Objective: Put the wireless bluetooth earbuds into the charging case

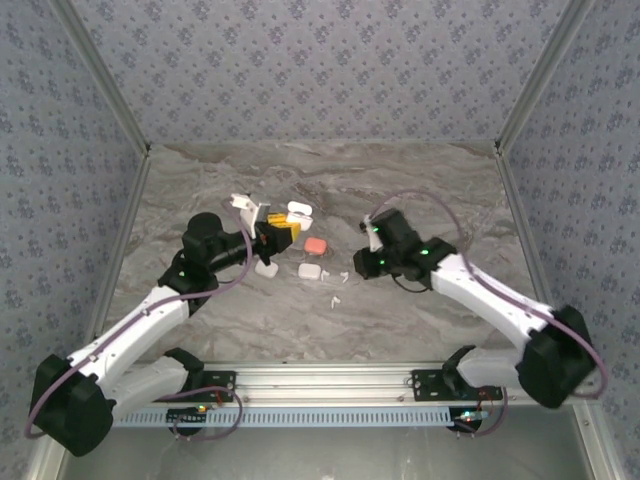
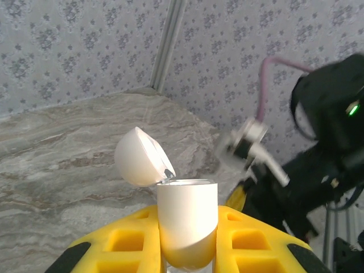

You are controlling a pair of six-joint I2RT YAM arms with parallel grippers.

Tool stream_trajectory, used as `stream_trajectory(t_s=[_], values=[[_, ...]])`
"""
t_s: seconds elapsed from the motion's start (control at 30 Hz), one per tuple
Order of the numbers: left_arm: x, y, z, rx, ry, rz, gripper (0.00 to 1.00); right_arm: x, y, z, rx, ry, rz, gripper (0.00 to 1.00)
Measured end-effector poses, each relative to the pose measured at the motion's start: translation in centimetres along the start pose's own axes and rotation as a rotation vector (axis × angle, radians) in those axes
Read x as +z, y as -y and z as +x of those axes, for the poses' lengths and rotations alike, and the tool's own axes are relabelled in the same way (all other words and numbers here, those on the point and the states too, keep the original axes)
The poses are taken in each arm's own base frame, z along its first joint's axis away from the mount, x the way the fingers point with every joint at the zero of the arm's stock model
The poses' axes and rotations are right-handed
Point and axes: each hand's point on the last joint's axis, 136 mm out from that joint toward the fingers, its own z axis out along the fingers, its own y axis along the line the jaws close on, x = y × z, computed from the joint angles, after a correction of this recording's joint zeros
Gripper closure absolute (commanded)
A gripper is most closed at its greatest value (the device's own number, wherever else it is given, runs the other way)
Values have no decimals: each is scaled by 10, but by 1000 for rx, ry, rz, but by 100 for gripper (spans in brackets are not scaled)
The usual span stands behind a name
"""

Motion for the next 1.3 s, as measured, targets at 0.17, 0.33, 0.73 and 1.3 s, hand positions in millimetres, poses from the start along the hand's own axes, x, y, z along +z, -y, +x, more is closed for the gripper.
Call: stream_trajectory(t_s=[0.17,0.33,0.73,1.3], values=[[5,9,-6,-16,24,67,93,-65,-13,-64,-67,281,-162,81],[5,22,-14,-10,53,135,93,-115,-44,-115,-203,441,-326,81],[12,55,-37,40,100,266,95,-146,-134,-145,-535,468,-626,81],[12,56,-40,37,110,271,96,-123,-134,-130,-577,394,-613,80]])
